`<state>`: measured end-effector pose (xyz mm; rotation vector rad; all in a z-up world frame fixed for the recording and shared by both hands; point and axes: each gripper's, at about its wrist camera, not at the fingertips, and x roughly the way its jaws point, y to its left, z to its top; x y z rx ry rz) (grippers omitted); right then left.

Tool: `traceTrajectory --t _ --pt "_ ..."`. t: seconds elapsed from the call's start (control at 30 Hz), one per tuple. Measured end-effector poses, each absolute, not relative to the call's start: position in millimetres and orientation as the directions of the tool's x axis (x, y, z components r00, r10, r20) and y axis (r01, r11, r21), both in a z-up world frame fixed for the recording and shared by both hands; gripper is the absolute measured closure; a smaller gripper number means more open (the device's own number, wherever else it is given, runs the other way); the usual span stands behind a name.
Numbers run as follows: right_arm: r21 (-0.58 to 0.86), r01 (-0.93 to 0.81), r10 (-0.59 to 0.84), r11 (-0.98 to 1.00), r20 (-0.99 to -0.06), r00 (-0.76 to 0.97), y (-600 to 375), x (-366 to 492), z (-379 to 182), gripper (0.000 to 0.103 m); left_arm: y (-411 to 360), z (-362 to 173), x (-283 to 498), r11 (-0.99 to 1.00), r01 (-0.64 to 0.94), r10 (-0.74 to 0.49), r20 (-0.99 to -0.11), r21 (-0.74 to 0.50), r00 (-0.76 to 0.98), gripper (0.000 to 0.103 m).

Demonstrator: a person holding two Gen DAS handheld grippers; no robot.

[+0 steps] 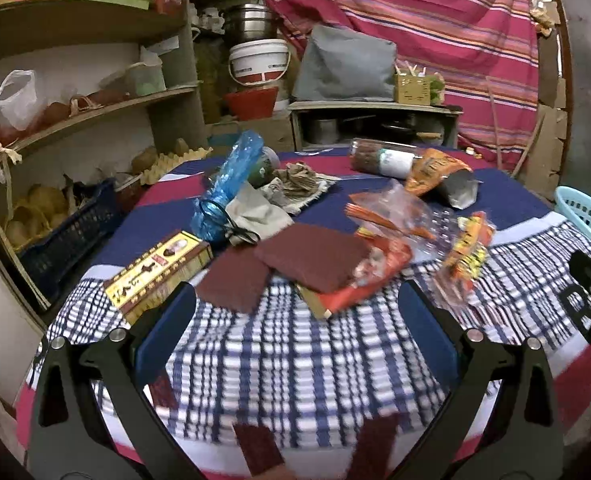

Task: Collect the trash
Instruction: 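Grasp the orange snack wrapper with the right gripper while the left gripper grasps a clear plastic bag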

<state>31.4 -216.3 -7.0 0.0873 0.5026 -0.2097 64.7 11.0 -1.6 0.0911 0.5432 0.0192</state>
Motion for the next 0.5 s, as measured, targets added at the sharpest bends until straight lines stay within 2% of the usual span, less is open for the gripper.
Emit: traceTrajectory --t 0.1,0.27,0.5 --pt "0.082 0.235 -0.155 0.968 -0.54 0.827 -228.0 47.6 -13.1 0.004 16.1 2.5 79.8 0.998 0.001 0.035 -0.519 0.069 0.854 0.005" --pt "0.108 0.323 -0.206 0.94 -0.577 0.791 -253.9 70.6 -16.0 0.004 15.2 16.1 97.0 0.998 0.022 0.007 -0.497 0.052 0.868 0.005" --pt "0.081 0.356 -0.246 0.931 -0.582 0.775 -267.6 92.0 -18.8 0.004 -7.7 30.0 126.7 0.996 0.084 -0.058 -0.517 0.027 0.854 0.005"
